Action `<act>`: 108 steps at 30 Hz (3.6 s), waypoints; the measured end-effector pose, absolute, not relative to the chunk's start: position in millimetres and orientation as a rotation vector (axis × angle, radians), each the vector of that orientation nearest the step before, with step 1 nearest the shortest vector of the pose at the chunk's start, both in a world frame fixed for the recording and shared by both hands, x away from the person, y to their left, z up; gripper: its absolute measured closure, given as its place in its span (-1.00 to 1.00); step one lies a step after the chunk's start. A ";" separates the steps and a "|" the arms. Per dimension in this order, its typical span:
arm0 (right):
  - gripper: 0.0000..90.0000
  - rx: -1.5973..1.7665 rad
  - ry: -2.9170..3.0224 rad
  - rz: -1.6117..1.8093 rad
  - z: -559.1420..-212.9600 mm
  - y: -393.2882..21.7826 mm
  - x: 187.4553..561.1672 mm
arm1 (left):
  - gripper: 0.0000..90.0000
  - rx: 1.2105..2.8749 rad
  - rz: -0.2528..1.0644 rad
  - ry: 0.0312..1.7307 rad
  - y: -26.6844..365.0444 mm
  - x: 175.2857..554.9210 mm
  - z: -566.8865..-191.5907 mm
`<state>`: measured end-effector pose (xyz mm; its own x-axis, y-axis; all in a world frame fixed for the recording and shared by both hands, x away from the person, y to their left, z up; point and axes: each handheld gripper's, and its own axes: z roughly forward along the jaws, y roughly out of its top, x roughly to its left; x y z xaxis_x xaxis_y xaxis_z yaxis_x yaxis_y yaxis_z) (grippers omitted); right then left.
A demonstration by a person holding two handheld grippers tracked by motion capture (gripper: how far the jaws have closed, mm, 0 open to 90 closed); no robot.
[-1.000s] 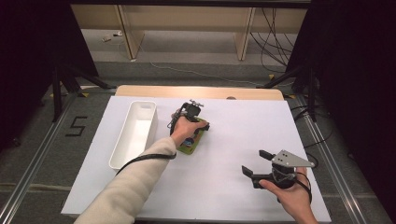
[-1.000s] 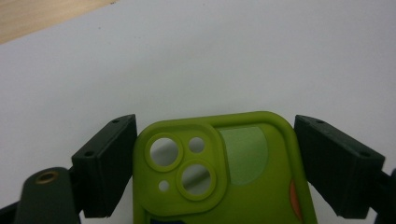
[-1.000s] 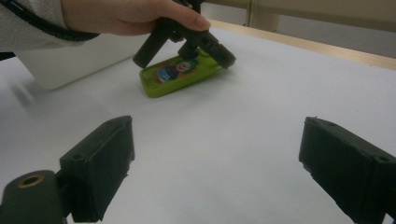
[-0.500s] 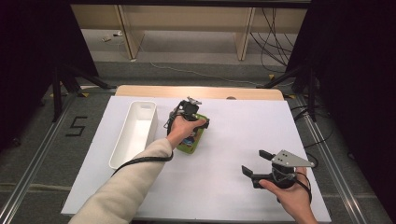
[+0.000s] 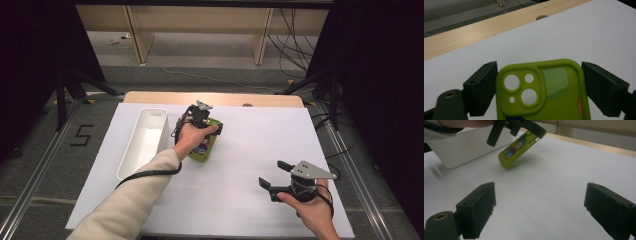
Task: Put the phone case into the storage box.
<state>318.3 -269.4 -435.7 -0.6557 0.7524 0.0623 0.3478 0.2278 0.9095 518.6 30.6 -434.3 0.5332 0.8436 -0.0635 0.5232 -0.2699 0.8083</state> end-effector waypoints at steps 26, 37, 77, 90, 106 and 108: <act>-0.74 1.016 2.111 1.407 -434.9 -269.3 317.5 | -0.63 1.851 0.561 1.016 44.4 496.6 -390.8; -0.74 1.016 2.109 1.406 -434.8 -268.9 317.4 | -0.63 1.823 0.586 0.995 54.4 491.1 -377.4; -0.74 1.015 2.110 1.399 -435.1 -268.6 317.3 | -0.63 1.750 0.644 0.974 89.0 480.1 -338.8; -0.74 1.019 2.111 1.396 -435.1 -268.8 317.4 | -0.63 1.725 0.666 0.980 103.6 478.1 -332.4; -0.74 1.021 2.112 1.391 -435.0 -268.9 317.2 | -0.63 1.695 0.694 0.993 119.1 475.8 -325.2; -0.74 1.020 2.110 1.395 -435.2 -268.7 317.3 | -0.63 1.692 0.699 0.996 121.4 475.5 -324.5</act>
<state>317.3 -268.7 -435.2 -0.6474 0.7601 0.0553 0.3484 0.2307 0.9085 475.5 121.4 -324.5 0.4916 0.8708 -0.0105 0.2862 -0.1502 0.9463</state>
